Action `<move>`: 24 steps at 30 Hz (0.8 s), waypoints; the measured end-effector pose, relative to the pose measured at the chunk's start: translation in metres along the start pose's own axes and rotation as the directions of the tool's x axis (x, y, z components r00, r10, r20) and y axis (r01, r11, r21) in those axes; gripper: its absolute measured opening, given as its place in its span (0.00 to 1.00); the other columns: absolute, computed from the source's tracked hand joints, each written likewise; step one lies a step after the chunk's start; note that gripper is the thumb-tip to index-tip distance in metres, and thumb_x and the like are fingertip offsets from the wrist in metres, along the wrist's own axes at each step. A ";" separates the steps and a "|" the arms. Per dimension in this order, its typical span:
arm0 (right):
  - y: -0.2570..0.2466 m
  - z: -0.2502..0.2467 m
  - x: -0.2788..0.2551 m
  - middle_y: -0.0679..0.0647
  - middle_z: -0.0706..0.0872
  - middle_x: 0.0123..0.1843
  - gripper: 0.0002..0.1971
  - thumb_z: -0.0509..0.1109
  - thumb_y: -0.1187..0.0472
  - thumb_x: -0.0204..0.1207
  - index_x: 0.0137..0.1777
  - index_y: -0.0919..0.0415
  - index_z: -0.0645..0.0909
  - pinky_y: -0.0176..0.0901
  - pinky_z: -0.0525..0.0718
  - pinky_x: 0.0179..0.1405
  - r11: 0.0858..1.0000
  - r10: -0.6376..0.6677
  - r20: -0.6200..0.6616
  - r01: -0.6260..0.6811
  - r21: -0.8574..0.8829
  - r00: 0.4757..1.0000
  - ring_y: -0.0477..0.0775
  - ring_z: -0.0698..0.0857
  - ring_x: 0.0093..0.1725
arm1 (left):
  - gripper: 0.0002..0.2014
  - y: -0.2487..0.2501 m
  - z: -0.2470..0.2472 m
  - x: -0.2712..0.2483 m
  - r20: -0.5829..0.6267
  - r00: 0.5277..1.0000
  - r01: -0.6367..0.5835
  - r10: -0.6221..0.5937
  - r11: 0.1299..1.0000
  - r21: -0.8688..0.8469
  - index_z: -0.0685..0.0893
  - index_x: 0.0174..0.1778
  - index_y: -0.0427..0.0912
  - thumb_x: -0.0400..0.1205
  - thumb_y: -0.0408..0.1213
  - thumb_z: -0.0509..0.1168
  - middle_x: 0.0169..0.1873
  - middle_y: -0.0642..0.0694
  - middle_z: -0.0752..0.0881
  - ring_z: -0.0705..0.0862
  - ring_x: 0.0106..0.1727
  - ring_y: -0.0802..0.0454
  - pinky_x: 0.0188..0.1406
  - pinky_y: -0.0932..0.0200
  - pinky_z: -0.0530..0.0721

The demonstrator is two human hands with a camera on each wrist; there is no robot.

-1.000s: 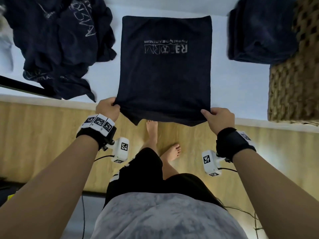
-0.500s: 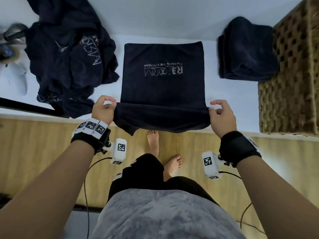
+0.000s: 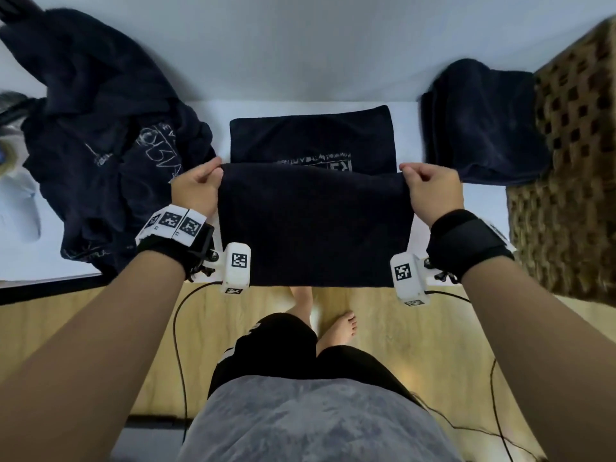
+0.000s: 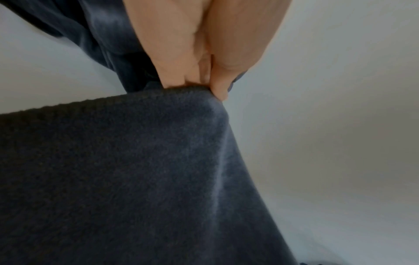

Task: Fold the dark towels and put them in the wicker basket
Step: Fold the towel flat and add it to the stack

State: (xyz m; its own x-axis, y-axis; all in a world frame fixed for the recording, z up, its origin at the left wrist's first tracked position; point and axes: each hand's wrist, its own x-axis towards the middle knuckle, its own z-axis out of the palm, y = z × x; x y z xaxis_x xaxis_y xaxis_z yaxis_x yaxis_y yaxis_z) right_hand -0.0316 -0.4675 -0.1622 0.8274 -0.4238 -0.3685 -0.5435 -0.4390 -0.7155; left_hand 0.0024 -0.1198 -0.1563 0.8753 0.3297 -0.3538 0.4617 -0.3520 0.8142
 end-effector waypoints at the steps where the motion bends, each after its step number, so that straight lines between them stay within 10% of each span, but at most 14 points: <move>1: 0.000 0.004 0.007 0.45 0.89 0.52 0.12 0.67 0.57 0.82 0.60 0.54 0.89 0.33 0.77 0.60 1.000 0.026 -0.003 -0.026 0.006 1.000 0.44 0.84 0.56 | 0.17 -0.002 0.004 0.007 0.035 0.999 0.036 -0.035 0.999 -0.026 0.82 0.71 0.38 0.85 0.30 0.64 0.67 0.44 0.84 0.82 0.67 0.58 0.73 0.60 0.76; 7: 0.012 0.027 0.022 0.48 0.85 0.64 0.25 0.70 0.64 0.77 0.74 0.51 0.77 0.41 0.80 0.68 0.993 0.116 0.121 -0.113 -0.029 0.986 0.49 0.85 0.62 | 0.31 -0.021 0.020 0.020 0.250 0.963 0.071 -0.105 0.987 0.141 0.65 0.83 0.46 0.84 0.29 0.65 0.78 0.42 0.72 0.73 0.74 0.58 0.70 0.68 0.70; 13: 0.034 0.028 -0.019 0.51 0.80 0.71 0.29 0.72 0.61 0.77 0.78 0.54 0.70 0.37 0.74 0.66 0.993 0.088 0.037 -0.085 -0.078 0.995 0.48 0.79 0.67 | 0.29 -0.042 0.012 -0.018 0.218 0.975 -0.129 0.044 0.909 0.396 0.67 0.81 0.47 0.84 0.34 0.66 0.76 0.44 0.73 0.74 0.75 0.50 0.77 0.53 0.72; 18: 0.071 0.018 -0.068 0.56 0.83 0.56 0.20 0.77 0.57 0.74 0.63 0.59 0.77 0.40 0.77 0.55 0.977 0.098 0.033 -0.090 -0.191 0.995 0.53 0.82 0.55 | 0.18 -0.077 -0.010 -0.052 0.179 0.980 -0.171 0.091 0.847 0.503 0.78 0.69 0.41 0.83 0.37 0.67 0.63 0.42 0.80 0.81 0.62 0.48 0.64 0.53 0.80; 24: 0.105 0.006 -0.109 0.49 0.88 0.32 0.21 0.69 0.41 0.77 0.34 0.58 0.85 0.44 0.82 0.44 0.932 0.228 0.176 -0.162 -0.325 0.958 0.51 0.86 0.40 | 0.10 -0.126 -0.026 -0.089 0.045 0.994 0.059 -0.104 0.811 0.582 0.79 0.49 0.38 0.86 0.43 0.62 0.42 0.41 0.87 0.83 0.44 0.45 0.47 0.56 0.75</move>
State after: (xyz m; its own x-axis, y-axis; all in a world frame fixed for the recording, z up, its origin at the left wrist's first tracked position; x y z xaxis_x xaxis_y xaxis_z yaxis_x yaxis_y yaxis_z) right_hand -0.1776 -0.4629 -0.2005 0.6935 -0.3668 -0.6201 -0.6863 -0.5982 -0.4137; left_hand -0.1375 -0.0815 -0.2155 0.8281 0.3250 -0.4567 0.5095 -0.7762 0.3715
